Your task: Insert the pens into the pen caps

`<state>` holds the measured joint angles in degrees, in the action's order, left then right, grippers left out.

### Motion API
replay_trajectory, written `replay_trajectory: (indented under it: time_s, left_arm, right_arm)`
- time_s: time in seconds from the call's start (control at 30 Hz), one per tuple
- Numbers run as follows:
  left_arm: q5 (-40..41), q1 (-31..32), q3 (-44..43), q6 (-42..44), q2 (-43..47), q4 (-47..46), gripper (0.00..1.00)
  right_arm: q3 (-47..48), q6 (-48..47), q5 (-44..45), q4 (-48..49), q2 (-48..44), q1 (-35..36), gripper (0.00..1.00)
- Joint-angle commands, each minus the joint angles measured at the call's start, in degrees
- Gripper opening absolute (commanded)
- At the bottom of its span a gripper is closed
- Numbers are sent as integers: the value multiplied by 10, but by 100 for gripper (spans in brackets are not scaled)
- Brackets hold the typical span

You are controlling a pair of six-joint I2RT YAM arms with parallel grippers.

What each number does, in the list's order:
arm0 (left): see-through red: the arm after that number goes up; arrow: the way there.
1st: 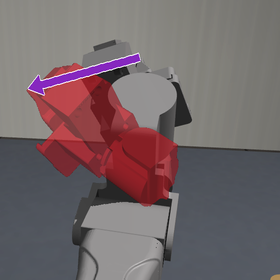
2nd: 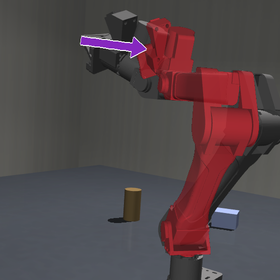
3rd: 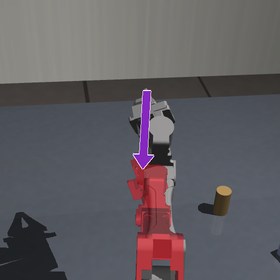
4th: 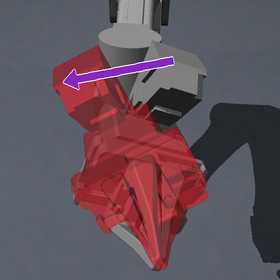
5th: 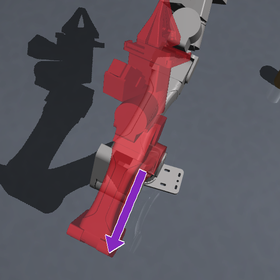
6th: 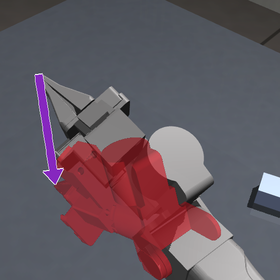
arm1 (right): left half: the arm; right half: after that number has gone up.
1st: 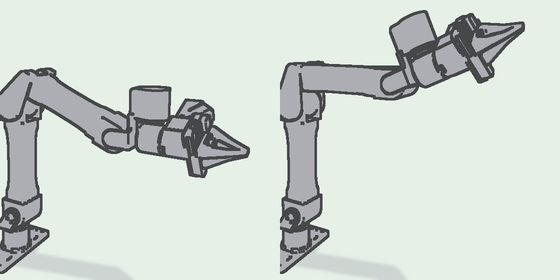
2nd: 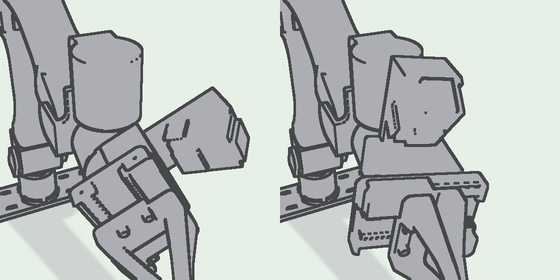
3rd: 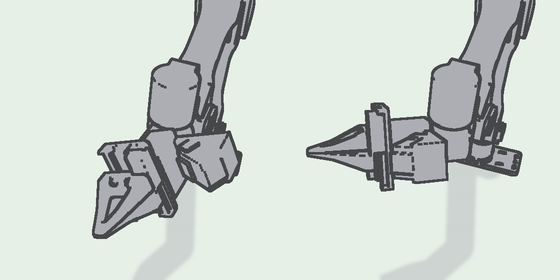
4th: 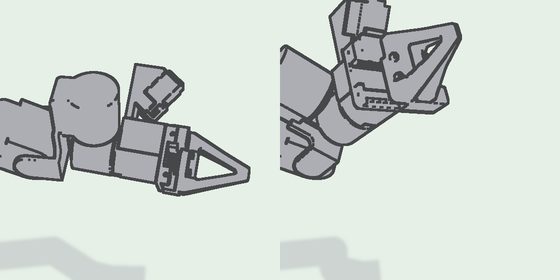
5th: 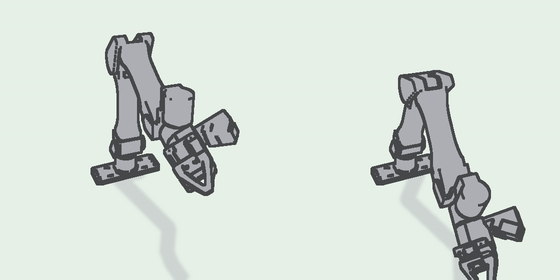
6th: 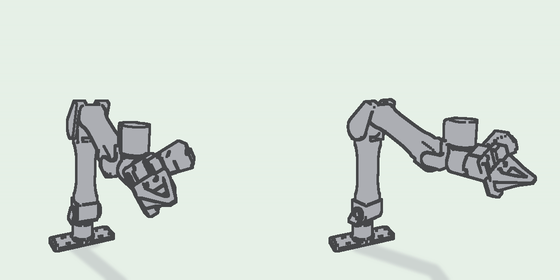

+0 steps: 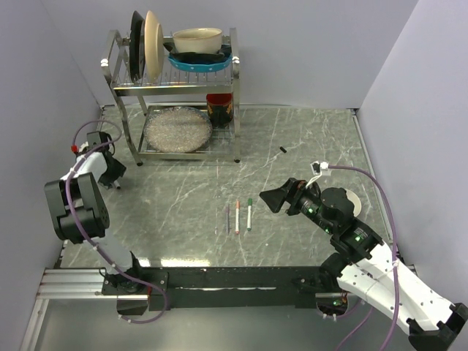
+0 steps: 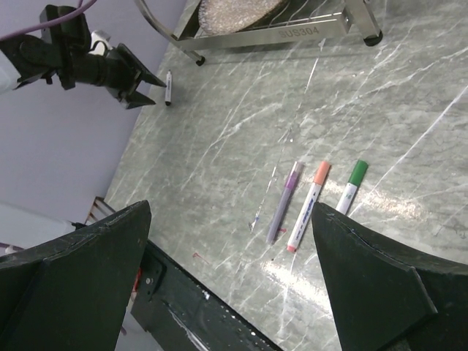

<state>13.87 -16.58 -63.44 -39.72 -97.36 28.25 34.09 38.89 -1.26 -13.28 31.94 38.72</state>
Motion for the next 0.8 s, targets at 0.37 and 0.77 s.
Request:
replay_trajectory:
  time_s: [0.37, 0.77]
  left_arm:
    - [-35, -35, -46, 77, -87, -45, 55]
    - [-21, -33, -44, 83, -121, -22, 25]
  right_arm:
    - [9, -14, 12, 14, -14, -2, 99]
    - [19, -14, 25, -3, -37, -2, 99]
